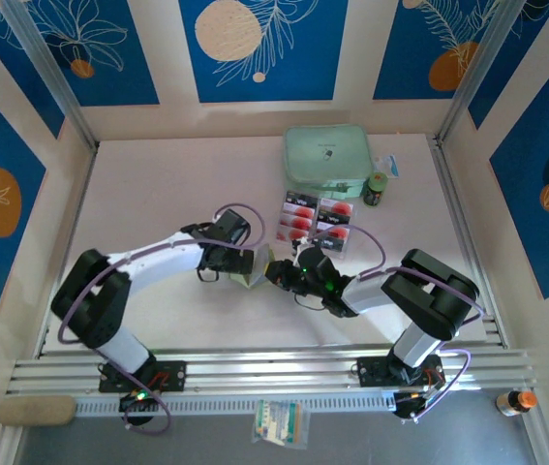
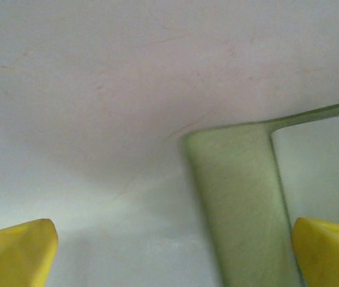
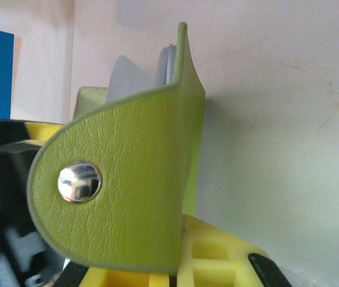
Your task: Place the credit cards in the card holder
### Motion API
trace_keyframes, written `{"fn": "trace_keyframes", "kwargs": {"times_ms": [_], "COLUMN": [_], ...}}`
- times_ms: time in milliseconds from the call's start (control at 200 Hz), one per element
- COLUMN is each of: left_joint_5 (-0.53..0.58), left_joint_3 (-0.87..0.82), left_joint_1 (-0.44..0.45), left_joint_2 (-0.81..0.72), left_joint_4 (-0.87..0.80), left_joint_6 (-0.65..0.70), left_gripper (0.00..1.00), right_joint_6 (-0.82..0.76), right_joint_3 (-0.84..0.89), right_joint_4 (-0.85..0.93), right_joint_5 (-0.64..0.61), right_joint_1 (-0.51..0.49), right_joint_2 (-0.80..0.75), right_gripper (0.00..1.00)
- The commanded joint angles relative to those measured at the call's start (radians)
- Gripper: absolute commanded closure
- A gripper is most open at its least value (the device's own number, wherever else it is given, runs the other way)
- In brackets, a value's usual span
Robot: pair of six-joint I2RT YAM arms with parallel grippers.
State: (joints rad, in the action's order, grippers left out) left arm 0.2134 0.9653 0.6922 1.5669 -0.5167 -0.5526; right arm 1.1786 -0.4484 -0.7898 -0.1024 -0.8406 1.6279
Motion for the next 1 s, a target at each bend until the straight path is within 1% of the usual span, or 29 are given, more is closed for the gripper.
{"fn": "trace_keyframes", "kwargs": {"times_ms": [0, 155, 415, 725, 990], "left_joint_5": [-0.006, -0.055, -0.131, -0.145, -0.135], "left_joint_3": [-0.03, -0.031, -0.017, -0.04, -0.057], "left_joint_1": [0.003, 0.003, 0.006, 0.02, 0.027], "left_joint_2": [-0.1, -0.139, -0.097, -0.073, -0.044], "left_joint_4": [0.13, 0.191, 0.216, 0.218, 0.212], "left_joint_6": [-0.071, -0.077, -0.048, -0.013, 0.013], "left_gripper": [0.0, 0.0, 0.0, 0.0, 0.0], "right_joint_6": [-0.003, -0.008, -0.011, -0.013, -0.013], "right_joint_3": [0.004, -0.004, -0.013, -0.019, -0.026], "right_joint_4": [0.002, 0.01, 0.012, 0.015, 0.019], "right_joint_5": [-0.032, -0.031, -0.029, -0.029, -0.028], "right_joint_1": [-0.007, -0.009, -0.014, -0.015, -0.017], "right_joint_2": [-0.01, -0.009, -0.001, 0.001, 0.005], "right_gripper": [1.0, 1.0, 1.0, 1.0, 1.0]}}
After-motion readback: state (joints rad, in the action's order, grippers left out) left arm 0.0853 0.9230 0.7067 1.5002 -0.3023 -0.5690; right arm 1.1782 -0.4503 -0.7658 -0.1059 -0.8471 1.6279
